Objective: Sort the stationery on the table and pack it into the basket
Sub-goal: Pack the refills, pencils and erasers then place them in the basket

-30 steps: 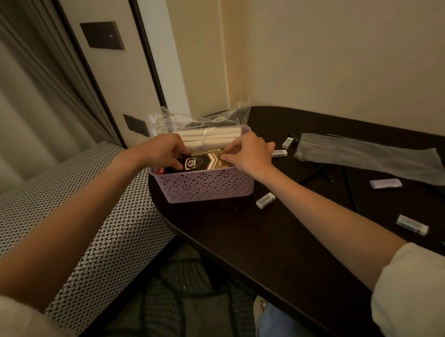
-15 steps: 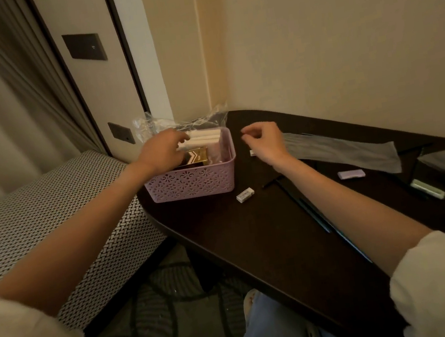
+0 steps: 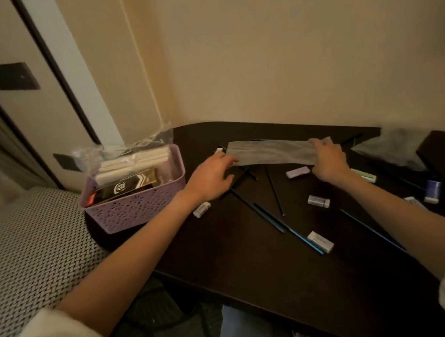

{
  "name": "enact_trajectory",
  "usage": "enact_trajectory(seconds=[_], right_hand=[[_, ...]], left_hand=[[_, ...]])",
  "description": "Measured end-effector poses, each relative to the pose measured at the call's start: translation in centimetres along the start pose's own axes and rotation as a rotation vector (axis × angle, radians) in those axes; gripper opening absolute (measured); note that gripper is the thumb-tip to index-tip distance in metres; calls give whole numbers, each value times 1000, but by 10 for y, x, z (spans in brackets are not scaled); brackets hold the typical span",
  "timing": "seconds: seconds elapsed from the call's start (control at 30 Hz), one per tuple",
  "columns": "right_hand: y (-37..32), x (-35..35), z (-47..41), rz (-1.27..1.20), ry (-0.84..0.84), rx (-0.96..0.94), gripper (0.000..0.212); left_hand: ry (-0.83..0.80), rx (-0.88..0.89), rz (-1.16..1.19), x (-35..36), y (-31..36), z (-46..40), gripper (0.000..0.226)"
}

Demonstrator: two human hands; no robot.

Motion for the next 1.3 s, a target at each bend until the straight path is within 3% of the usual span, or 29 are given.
enact_trajectory(seconds=[0.07,0.2,0.4,0.6,0.73,1.0,1.1,1.3], right_hand=[[20,-4,-11,-27,25,55,76],[49,-6,-28,-336,51,213,62],[56,-1,-43,-562,20,350,52],[55,9,-51,-693,-4,424,52],[51,7,-49,-774,-88,391,46],[39,-26,-25,-1418,-218,287,35],[32,-37,-11,-1373,-188,206,11],[22,-53,22,-1097,-160,95,11]], left_hand=[[-32,30,-4,17,8,-15,48],[-85,74,-62,47,18,-47,57],[-4,19,-204,66,14,-86,64],[-36,-19,-215,87,16,-104,48],[69,12,-215,88,21,-106,18],[399,82,-173,44,31,-86,10],[401,98,-166,22,48,-68,9],[237,106,-175,-11,90,-16,6]])
Point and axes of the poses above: each hand's wrist, its own z-axis away from the middle knuckle, its own x-axis out of the palm, y = z × x, the point moved 4 cm from there along -z, towards the middle knuckle, and after that the axes turned 8 degrees about x, right-handed, at the moved point
